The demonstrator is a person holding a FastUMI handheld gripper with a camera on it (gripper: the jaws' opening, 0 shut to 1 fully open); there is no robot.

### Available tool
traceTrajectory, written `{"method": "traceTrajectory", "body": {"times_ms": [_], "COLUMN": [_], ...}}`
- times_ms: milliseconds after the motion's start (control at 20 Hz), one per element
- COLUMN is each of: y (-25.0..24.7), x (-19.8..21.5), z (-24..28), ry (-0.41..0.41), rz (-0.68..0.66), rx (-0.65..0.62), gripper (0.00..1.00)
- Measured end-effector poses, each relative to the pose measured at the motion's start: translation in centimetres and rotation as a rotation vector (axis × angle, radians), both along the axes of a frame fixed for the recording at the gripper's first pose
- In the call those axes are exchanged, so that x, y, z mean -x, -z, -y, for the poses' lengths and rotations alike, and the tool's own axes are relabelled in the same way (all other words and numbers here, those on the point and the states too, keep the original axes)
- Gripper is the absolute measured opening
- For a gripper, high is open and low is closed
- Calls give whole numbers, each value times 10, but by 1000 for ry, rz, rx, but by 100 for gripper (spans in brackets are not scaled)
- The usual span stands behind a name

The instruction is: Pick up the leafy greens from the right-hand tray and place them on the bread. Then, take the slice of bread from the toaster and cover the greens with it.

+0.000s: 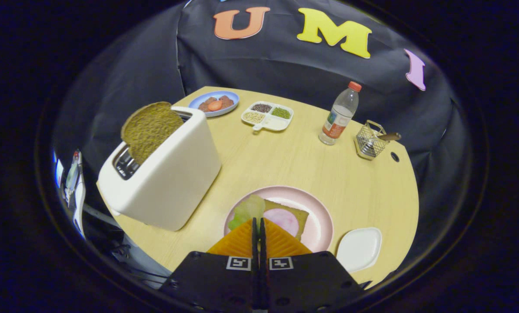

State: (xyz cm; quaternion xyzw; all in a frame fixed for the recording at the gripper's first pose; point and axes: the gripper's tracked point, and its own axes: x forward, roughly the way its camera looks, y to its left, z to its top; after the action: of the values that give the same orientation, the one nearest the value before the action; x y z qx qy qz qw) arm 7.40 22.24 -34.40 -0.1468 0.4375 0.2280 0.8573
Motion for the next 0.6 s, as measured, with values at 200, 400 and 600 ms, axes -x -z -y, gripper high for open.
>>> {"method": "traceTrajectory", "body": {"times_ms": [200,400,600], "y": [21,42,57], "x": [-30,-51,-61], "z": [8,17,23], "ry": [41,97,139], "rz": [-9,-7,-16], "rx": [34,57,57], "gripper": [1,1,2]}}
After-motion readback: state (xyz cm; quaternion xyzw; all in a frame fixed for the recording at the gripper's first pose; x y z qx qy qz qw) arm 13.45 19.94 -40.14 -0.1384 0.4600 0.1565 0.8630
